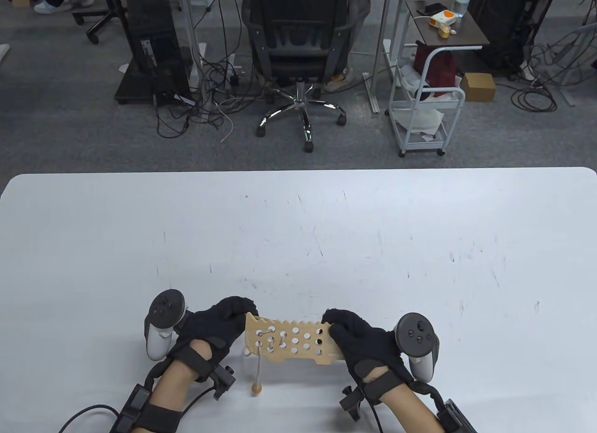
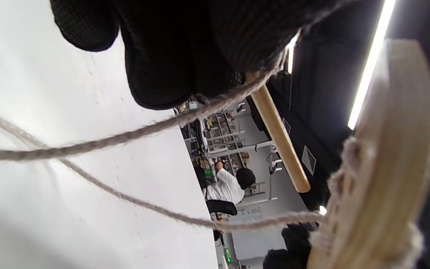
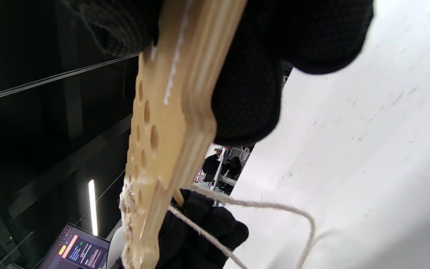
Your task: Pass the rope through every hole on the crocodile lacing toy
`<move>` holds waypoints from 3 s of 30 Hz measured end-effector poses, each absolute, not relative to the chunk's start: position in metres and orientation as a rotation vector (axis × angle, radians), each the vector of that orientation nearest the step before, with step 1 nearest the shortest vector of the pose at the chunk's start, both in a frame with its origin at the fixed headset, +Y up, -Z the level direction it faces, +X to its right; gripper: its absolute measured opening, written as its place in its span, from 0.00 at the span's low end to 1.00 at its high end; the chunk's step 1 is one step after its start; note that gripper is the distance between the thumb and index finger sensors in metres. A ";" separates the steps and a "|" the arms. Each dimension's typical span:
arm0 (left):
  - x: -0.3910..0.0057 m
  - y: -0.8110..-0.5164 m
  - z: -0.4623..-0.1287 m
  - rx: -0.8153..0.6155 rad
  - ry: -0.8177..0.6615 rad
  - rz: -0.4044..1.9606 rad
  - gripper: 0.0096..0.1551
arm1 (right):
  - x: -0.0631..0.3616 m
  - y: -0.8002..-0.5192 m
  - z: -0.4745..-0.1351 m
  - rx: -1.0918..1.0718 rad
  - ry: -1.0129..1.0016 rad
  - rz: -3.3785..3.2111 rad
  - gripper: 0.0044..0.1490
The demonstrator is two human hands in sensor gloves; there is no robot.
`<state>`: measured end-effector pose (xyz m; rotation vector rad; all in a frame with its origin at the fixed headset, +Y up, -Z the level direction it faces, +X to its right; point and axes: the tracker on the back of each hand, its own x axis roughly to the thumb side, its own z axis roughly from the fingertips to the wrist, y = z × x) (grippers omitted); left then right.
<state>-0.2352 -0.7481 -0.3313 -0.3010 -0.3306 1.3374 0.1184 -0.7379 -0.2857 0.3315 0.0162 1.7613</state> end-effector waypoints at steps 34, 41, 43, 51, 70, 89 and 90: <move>-0.204 -0.750 -0.320 -0.451 -0.491 1.428 0.23 | 0.107 -0.738 -0.281 0.399 0.067 1.698 0.28; -0.199 -0.751 -0.317 -0.519 -0.539 1.544 0.25 | 0.106 -0.737 -0.281 0.393 0.067 1.691 0.29; -0.198 -0.750 -0.316 -0.534 -0.551 1.571 0.25 | 0.106 -0.736 -0.281 0.393 0.068 1.691 0.29; -0.189 -0.750 -0.312 -0.633 -0.627 1.660 0.27 | 0.104 -0.736 -0.280 0.404 0.060 1.729 0.29; -0.194 -0.752 -0.313 -0.615 -0.551 1.676 0.29 | 0.106 -0.732 -0.280 0.426 0.019 1.729 0.28; -0.238 -0.735 -0.317 -0.151 -0.305 1.526 0.30 | 0.121 -0.738 -0.287 0.240 -0.011 1.801 0.28; -0.237 -0.733 -0.316 -0.133 -0.313 1.499 0.30 | 0.122 -0.739 -0.287 0.230 -0.011 1.806 0.28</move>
